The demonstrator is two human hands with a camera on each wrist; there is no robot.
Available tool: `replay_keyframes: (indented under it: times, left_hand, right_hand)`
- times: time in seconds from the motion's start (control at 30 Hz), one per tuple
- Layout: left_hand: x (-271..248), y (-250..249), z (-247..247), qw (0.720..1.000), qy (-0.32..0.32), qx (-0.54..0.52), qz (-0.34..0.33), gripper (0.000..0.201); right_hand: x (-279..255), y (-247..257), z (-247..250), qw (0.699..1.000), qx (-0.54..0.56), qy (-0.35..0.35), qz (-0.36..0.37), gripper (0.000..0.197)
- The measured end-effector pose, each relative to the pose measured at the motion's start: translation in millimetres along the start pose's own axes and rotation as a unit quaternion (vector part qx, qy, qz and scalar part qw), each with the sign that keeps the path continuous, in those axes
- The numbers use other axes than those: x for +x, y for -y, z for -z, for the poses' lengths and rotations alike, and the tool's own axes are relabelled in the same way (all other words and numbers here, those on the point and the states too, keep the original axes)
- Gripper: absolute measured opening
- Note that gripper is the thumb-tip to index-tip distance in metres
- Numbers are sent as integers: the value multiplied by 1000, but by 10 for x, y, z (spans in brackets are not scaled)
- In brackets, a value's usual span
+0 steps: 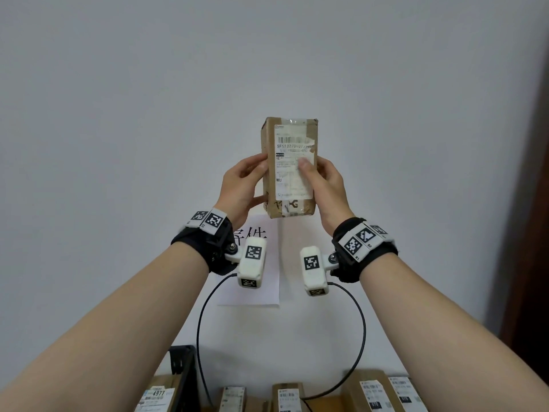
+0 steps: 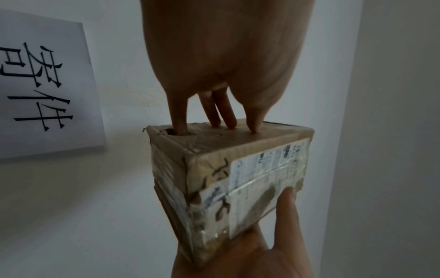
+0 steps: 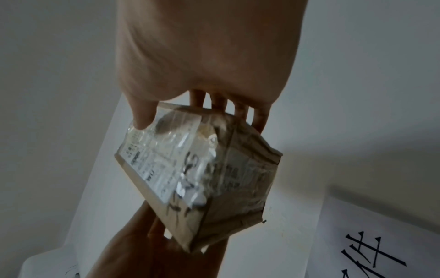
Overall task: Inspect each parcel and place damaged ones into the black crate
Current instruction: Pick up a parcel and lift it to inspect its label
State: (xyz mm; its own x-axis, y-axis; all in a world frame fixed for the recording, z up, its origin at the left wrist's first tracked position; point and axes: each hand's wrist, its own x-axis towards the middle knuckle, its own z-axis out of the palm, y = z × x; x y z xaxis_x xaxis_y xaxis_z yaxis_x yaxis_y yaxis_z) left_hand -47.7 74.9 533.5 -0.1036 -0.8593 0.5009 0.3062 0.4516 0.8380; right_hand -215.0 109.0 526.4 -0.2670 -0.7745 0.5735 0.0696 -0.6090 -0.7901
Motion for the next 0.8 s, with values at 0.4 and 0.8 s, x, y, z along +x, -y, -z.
replay_keyframes:
  times: [0.4, 0.8]
  left_hand:
    - [17, -33, -24, 999, -7, 44, 26, 32]
    - [8, -26, -13, 999, -22, 24, 25, 34]
  right_hand:
    - [77, 24, 157, 997, 18, -70, 23, 24]
    - [102, -25, 175, 997, -5, -72, 15, 18]
